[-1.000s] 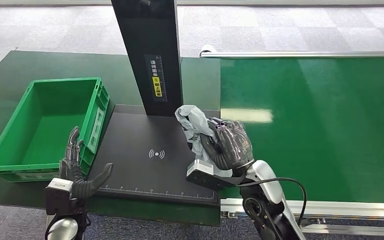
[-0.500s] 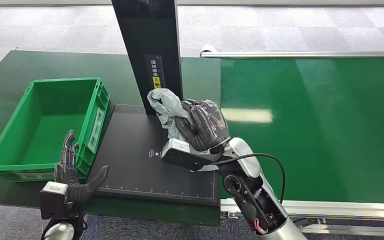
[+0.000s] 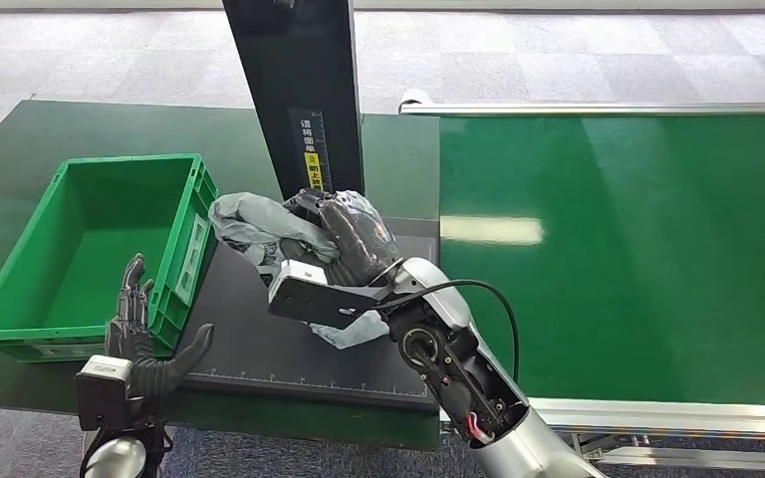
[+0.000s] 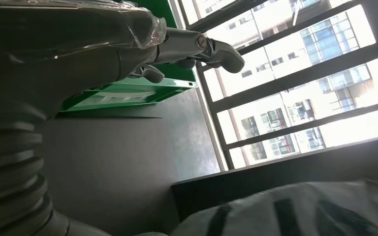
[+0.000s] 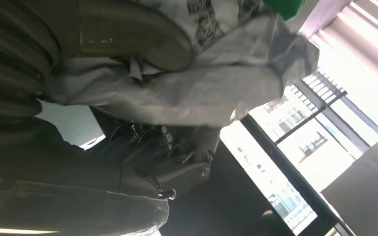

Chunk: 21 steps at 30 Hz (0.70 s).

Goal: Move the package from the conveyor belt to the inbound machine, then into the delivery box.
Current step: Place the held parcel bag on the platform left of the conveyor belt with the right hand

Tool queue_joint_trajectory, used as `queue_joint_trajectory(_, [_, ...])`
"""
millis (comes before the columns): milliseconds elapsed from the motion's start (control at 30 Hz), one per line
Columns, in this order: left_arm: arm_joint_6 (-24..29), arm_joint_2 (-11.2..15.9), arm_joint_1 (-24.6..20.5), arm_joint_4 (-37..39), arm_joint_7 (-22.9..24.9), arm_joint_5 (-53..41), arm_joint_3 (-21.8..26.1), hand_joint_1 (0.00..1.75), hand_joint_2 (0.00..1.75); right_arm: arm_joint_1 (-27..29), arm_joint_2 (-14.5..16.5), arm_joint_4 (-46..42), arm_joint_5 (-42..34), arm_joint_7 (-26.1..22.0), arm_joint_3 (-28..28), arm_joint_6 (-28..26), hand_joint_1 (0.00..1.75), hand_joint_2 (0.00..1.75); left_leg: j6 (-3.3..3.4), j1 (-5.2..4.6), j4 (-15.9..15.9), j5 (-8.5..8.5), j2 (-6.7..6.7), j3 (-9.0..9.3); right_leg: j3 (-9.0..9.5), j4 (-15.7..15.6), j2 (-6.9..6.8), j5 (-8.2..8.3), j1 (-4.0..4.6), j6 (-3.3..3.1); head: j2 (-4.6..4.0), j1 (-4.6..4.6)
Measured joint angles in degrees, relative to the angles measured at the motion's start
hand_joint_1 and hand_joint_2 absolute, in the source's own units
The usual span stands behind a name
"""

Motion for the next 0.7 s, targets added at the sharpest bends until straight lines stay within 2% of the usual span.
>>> queue_joint_trajectory(167, [-0.5, 0.0, -0.6, 0.4, 0.5, 0.0, 0.0, 0.0, 1.75, -1.4, 1.3, 4.2, -6.0, -0.6, 0.2, 3.5, 0.0, 1.75, 0.0, 0.0, 0.0, 0.01, 0.0, 0.01, 0.01, 0.0, 0.0, 0.0, 0.0, 0.0, 0.0, 0.01])
queue_joint_trajectory(333, [-0.7, 0.0, -1.4, 1.2, 0.8, -0.1, 0.0, 0.0, 1.75, -2.2, 1.9, 8.3, -17.2, -2.2, -1.6, 10.3, 0.0, 1.75, 0.01, 0.0, 0.0, 0.03, -0.01, 0.02, 0.01, 0.0, -0.01, 0.01, 0.0, 0.0, 0.0, 0.0])
queue_joint_trajectory(433, [-0.7, 0.0, -1.7, 1.6, 0.9, -0.2, 0.0, 0.0, 1.75, -2.4, 1.9, 10.2, -22.4, -3.1, -3.4, 12.4, 0.0, 1.75, 0.02, 0.0, 0.0, 0.03, 0.01, 0.02, 0.01, 0.0, 0.0, 0.02, 0.0, -0.01, 0.0, 0.01])
queue_joint_trajectory(600, [-1.0, 0.0, -1.8, 1.7, 1.1, -0.4, 0.0, 0.0, 1.75, -2.1, 1.2, 11.2, -32.8, -5.4, -6.7, 16.7, 0.0, 1.75, 0.02, 0.0, 0.0, 0.03, -0.01, 0.03, 0.0, 0.0, 0.0, 0.02, 0.0, -0.01, 0.0, 0.01])
queue_joint_trajectory(700, [-1.3, 0.1, -1.8, 1.7, 1.3, -0.9, 0.0, 0.0, 1.75, -0.6, -0.5, 9.4, -41.7, -6.7, -9.3, 19.8, 0.0, 1.75, 0.02, -0.01, 0.0, 0.03, -0.03, 0.03, 0.0, 0.0, -0.02, 0.02, -0.01, -0.01, 0.0, 0.0])
